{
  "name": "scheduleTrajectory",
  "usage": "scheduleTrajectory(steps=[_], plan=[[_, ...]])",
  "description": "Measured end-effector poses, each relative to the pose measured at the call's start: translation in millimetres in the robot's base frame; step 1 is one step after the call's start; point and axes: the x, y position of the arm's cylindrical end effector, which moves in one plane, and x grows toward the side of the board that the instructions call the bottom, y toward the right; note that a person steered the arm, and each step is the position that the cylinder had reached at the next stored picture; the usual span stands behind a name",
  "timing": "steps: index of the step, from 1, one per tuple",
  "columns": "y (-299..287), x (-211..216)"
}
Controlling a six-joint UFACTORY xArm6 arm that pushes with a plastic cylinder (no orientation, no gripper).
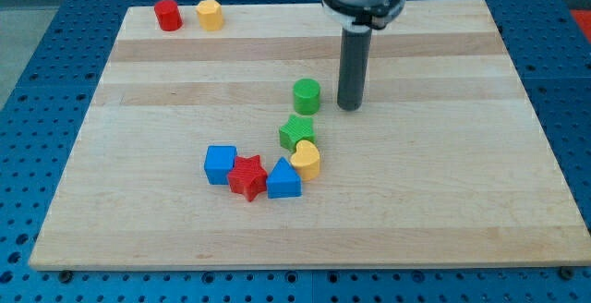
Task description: Slide the green circle horizontal to the right of the hexagon
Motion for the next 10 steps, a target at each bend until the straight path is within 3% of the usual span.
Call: scheduleTrajectory(steps=[4, 7, 10], plan=[[-88, 9], [-89, -10], [-37, -25]])
